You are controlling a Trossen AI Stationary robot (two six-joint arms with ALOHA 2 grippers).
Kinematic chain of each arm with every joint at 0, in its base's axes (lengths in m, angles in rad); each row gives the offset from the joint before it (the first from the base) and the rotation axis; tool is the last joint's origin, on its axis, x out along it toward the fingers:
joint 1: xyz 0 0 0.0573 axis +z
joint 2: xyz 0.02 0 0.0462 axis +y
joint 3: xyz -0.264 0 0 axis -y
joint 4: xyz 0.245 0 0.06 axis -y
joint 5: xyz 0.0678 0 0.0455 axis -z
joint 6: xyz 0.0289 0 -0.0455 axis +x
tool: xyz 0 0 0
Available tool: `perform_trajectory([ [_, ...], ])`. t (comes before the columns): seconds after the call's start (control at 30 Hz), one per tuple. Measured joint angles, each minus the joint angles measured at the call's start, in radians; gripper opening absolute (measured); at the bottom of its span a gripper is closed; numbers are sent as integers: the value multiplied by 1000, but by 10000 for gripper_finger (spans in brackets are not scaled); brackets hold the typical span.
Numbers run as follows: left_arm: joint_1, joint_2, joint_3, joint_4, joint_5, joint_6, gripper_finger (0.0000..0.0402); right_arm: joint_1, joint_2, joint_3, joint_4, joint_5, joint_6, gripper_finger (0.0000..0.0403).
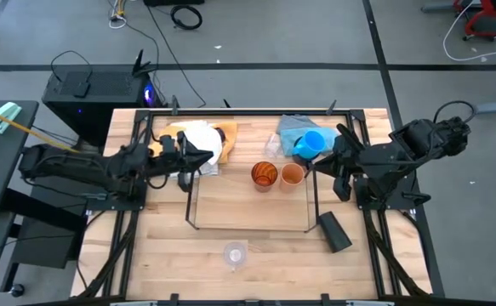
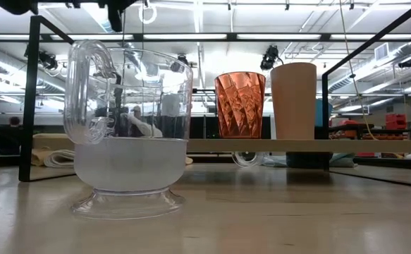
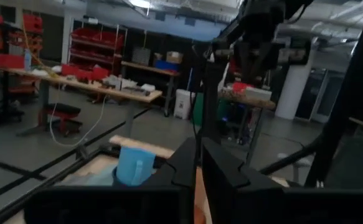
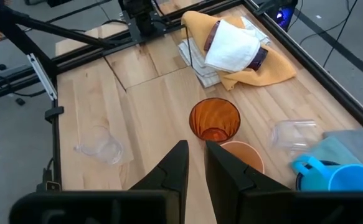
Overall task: Stack small to large cups/mugs on shelf
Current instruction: Put the blue mug on the shelf
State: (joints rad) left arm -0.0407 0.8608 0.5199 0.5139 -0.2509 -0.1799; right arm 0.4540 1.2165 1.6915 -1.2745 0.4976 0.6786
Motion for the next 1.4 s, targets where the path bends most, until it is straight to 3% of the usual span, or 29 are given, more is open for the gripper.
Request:
perform_trajectory([
  [0.33, -3, -134, -73, -57, 0, -20, 10, 23, 0, -125, 59, -10, 85, 57],
  [0.53, -3, -244, -76, -207, 1, -24, 25, 33, 0, -205, 158, -10, 112, 57],
  [0.73, -3, -330, -76, -310, 1, -37, 16, 33, 0, -235, 204, -8, 150, 57],
  [1.1, -3, -372, -76, -379, 2, -45, 23, 33, 0, -241, 222, 11, 124, 57],
  [1.23, -3, -372, -76, -378, 2, -45, 28, -36, 0, -241, 150, 9, 114, 57],
  [1.4, -3, -372, -76, -378, 3, -45, 19, -218, 0, -242, 87, -24, 74, 57],
])
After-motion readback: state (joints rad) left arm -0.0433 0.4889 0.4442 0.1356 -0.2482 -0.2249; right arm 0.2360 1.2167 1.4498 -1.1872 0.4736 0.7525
